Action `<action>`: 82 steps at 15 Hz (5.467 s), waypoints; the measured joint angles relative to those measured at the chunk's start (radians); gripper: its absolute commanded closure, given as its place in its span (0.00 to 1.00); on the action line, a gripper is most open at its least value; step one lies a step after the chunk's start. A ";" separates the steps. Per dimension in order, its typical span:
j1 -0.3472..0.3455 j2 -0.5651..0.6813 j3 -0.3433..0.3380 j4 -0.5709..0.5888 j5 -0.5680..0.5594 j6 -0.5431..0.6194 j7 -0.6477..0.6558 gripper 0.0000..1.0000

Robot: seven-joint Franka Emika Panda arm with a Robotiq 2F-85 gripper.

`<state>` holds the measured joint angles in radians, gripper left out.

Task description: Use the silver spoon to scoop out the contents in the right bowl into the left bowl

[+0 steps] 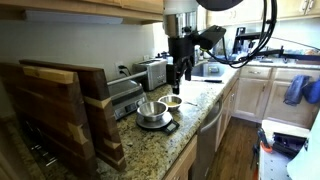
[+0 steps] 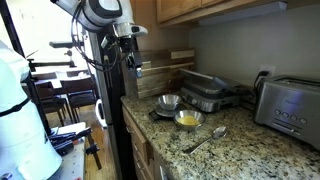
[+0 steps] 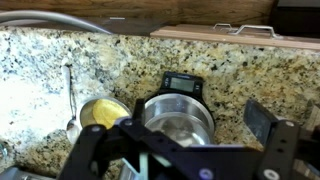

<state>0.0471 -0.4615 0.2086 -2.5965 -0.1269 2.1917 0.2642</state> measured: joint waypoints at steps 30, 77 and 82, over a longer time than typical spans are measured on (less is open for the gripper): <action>-0.129 0.236 -0.354 0.078 -0.028 0.172 -0.443 0.00; -0.326 0.859 -0.365 0.427 0.108 0.556 -0.674 0.00; -0.361 0.863 -0.311 0.427 0.120 0.554 -0.693 0.00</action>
<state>-0.3142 0.4019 -0.1026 -2.1690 -0.0070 2.7453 -0.4291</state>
